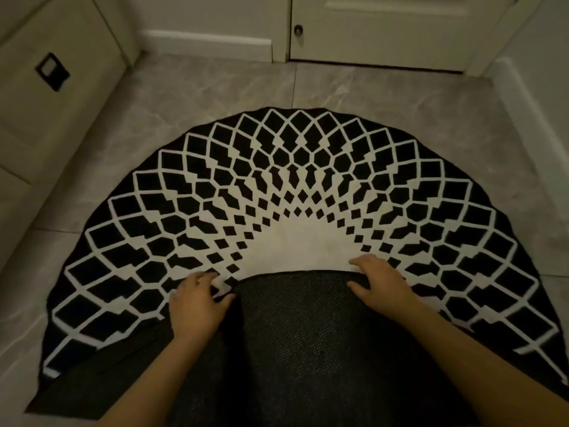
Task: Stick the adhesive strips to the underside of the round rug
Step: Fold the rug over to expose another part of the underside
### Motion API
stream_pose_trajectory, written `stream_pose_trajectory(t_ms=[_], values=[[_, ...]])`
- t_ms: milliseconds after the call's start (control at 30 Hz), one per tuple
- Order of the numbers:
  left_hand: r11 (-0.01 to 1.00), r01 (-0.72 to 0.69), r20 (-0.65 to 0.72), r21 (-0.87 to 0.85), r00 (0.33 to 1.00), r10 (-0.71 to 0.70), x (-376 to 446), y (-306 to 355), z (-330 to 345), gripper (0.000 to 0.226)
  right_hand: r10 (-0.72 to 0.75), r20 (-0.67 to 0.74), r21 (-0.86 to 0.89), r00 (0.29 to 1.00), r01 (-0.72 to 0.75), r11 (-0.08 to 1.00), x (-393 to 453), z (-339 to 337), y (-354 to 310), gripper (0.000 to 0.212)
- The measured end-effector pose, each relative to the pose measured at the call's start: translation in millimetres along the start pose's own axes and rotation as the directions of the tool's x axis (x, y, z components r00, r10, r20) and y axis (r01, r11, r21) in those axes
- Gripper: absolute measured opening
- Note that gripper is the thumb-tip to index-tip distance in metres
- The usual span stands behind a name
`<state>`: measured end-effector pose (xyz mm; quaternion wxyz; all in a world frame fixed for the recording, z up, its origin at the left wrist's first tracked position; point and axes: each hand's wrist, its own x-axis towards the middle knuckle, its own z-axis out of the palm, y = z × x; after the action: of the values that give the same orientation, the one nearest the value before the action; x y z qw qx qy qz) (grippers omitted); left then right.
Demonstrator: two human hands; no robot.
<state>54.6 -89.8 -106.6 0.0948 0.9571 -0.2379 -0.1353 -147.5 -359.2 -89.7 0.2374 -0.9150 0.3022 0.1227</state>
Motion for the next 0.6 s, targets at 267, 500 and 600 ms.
stream_pose_trajectory(t_ms=[267, 500, 600], values=[[0.820, 0.572, 0.343, 0.028, 0.765, -0.545, -7.0, -10.2, 87.5, 0.114, 0.245, 0.122, -0.336, 0.962, -0.193, 0.922, 59.0, 43.4, 75.6, 0.076], [0.872, 0.483, 0.256, 0.078, 0.836, -0.485, 38.3, -16.9, 90.1, 0.117, 0.258, 0.025, -0.287, 0.966, -0.240, 0.927, 59.5, 72.0, 105.1, 0.087], [0.947, 0.314, 0.203, 0.072, 0.925, -0.322, 96.7, -16.6, 81.5, 0.118, 0.330, -0.043, -0.238, 0.943, -0.330, 0.913, 61.5, 77.7, 104.1, 0.080]])
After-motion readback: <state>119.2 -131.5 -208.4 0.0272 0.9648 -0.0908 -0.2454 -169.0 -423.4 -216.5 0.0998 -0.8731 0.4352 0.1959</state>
